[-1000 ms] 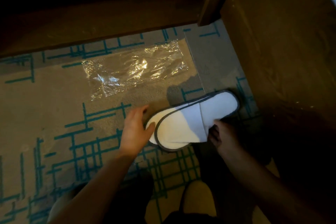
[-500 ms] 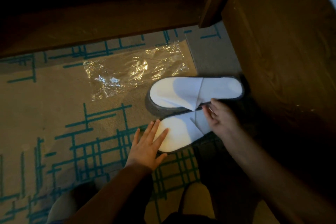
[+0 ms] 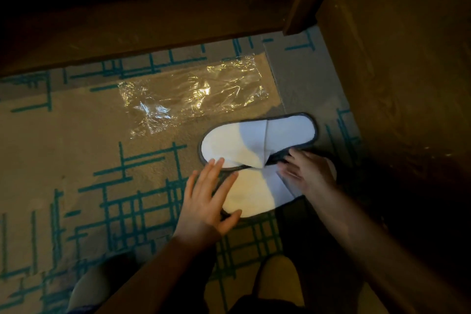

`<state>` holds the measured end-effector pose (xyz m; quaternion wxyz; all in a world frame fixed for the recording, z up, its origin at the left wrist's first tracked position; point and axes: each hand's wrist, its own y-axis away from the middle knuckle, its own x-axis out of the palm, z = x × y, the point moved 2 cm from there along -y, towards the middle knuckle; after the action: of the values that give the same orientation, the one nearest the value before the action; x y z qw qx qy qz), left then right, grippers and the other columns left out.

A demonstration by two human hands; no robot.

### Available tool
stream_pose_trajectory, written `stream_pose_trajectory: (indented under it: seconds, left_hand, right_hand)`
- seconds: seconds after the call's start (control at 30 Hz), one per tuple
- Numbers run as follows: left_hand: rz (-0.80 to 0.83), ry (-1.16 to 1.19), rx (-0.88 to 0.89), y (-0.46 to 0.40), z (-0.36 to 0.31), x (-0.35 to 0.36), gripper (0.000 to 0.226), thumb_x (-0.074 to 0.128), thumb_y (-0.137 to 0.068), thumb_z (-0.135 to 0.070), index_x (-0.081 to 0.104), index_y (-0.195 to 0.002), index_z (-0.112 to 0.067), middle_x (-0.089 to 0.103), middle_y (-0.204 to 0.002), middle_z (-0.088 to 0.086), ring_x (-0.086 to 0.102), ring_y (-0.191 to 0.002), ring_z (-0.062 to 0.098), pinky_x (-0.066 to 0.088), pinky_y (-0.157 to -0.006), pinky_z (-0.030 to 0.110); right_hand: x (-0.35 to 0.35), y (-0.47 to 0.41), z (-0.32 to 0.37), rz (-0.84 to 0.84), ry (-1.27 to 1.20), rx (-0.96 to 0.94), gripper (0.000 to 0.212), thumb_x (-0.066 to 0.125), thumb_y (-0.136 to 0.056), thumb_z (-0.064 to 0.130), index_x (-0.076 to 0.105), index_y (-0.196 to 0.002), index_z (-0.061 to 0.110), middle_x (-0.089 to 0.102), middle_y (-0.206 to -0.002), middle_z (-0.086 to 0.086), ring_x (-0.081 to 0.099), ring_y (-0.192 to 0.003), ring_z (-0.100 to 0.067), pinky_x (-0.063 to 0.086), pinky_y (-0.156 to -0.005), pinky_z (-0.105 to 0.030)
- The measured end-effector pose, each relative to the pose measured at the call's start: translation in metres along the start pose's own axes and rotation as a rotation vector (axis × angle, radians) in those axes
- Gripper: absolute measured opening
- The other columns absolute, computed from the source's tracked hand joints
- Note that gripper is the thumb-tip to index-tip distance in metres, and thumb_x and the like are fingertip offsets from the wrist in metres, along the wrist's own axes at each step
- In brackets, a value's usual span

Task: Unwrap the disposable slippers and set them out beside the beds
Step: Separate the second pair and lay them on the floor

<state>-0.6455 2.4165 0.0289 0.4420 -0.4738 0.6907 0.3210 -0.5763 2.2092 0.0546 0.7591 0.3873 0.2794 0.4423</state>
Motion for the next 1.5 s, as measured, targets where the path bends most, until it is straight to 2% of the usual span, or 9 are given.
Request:
stream_pose_trajectory:
  seconds: [0.13,0.23,0.33,0.53,0.7,1.03,1.13,1.27,1.5]
  left_hand:
    - [0.102,-0.005,-0.059,-0.028,0.01,-0.014,0.082,0.047,-0.073,-0.061,0.016,-0.143,-0.032,0.008,-0.157,0.011,0.0,-0.143,0.025,0.01,-0.111,0.053]
    - [0.255,-0.045,-0.007,-0.043,0.015,-0.009,0.08,0.034,-0.075,-0.067,0.001,-0.143,-0.041,-0.013,-0.155,0.006,-0.017,-0.143,0.021,0.002,-0.116,0.051]
    - [0.405,-0.135,0.061,-0.049,0.016,0.0,0.081,0.023,-0.073,-0.074,-0.014,-0.138,-0.044,-0.024,-0.153,0.005,-0.023,-0.142,0.023,-0.003,-0.117,0.051]
    - [0.455,-0.172,0.066,-0.054,0.021,0.006,0.093,0.035,-0.069,-0.076,-0.017,-0.139,-0.042,-0.026,-0.153,0.01,-0.027,-0.139,0.025,-0.009,-0.114,0.052]
    - [0.418,-0.156,-0.009,-0.045,0.021,0.003,0.105,0.043,-0.065,-0.077,-0.023,-0.138,-0.041,-0.036,-0.147,0.012,-0.031,-0.137,0.025,-0.01,-0.114,0.048]
    - [0.548,-0.074,-0.065,-0.041,0.007,0.006,0.111,0.054,-0.066,-0.071,-0.022,-0.139,-0.038,-0.045,-0.142,0.008,-0.04,-0.129,0.021,-0.005,-0.114,0.042]
    - [0.527,-0.105,-0.06,-0.044,0.006,0.005,0.113,0.052,-0.065,-0.074,-0.025,-0.138,-0.038,-0.04,-0.147,0.01,-0.039,-0.131,0.02,-0.009,-0.114,0.043]
    - [0.506,-0.143,0.017,-0.039,0.013,0.003,0.122,0.055,-0.055,-0.078,-0.032,-0.134,-0.04,-0.038,-0.147,0.009,-0.035,-0.135,0.019,-0.018,-0.112,0.046]
    - [0.471,-0.134,-0.025,-0.045,0.024,0.003,0.126,0.056,-0.055,-0.076,-0.028,-0.137,-0.031,-0.026,-0.153,0.003,-0.027,-0.139,0.016,-0.02,-0.111,0.042]
  right_hand:
    - [-0.022,0.02,-0.005,-0.175,1.263,-0.816,0.046,0.056,-0.086,0.036,0.049,-0.129,0.022,0.055,-0.128,-0.007,0.052,-0.115,-0.02,0.045,-0.089,-0.033]
    - [-0.02,0.013,-0.031,0.136,1.715,-0.803,0.085,0.049,-0.077,0.067,0.014,-0.146,0.034,0.009,-0.158,-0.006,0.006,-0.144,-0.026,0.016,-0.114,-0.048]
    - [-0.017,-0.003,-0.057,0.193,1.752,-0.777,0.102,0.036,-0.066,0.082,-0.012,-0.144,0.038,-0.015,-0.158,-0.008,-0.016,-0.144,-0.028,0.002,-0.113,-0.058]
    - [-0.026,-0.008,-0.069,0.188,1.793,-0.894,0.098,0.04,-0.062,0.079,0.015,-0.146,0.033,0.02,-0.154,-0.018,0.007,-0.138,-0.031,0.029,-0.102,-0.068]
    - [-0.042,0.003,-0.072,0.097,1.703,-0.976,0.104,0.042,-0.063,0.081,0.0,-0.147,0.037,0.01,-0.155,-0.009,0.006,-0.142,-0.03,0.016,-0.105,-0.065]
    - [-0.042,0.003,-0.074,0.062,1.778,-0.786,0.097,0.04,-0.064,0.078,0.019,-0.147,0.031,0.032,-0.152,-0.014,0.018,-0.138,-0.033,0.038,-0.095,-0.067]
    - [-0.041,-0.003,-0.06,0.111,1.704,-0.84,0.103,0.048,-0.063,0.076,0.006,-0.148,0.035,0.01,-0.158,-0.013,0.009,-0.144,-0.032,0.027,-0.106,-0.065]
    - [-0.033,-0.016,-0.019,0.217,1.737,-0.885,0.115,0.065,-0.064,0.065,-0.016,-0.143,0.042,-0.034,-0.15,0.005,-0.032,-0.136,-0.018,-0.004,-0.112,-0.055]
    - [-0.02,-0.044,0.007,0.254,1.807,-0.854,0.114,0.064,-0.061,0.07,-0.004,-0.147,0.037,-0.019,-0.158,0.005,-0.02,-0.144,-0.019,-0.001,-0.113,-0.058]
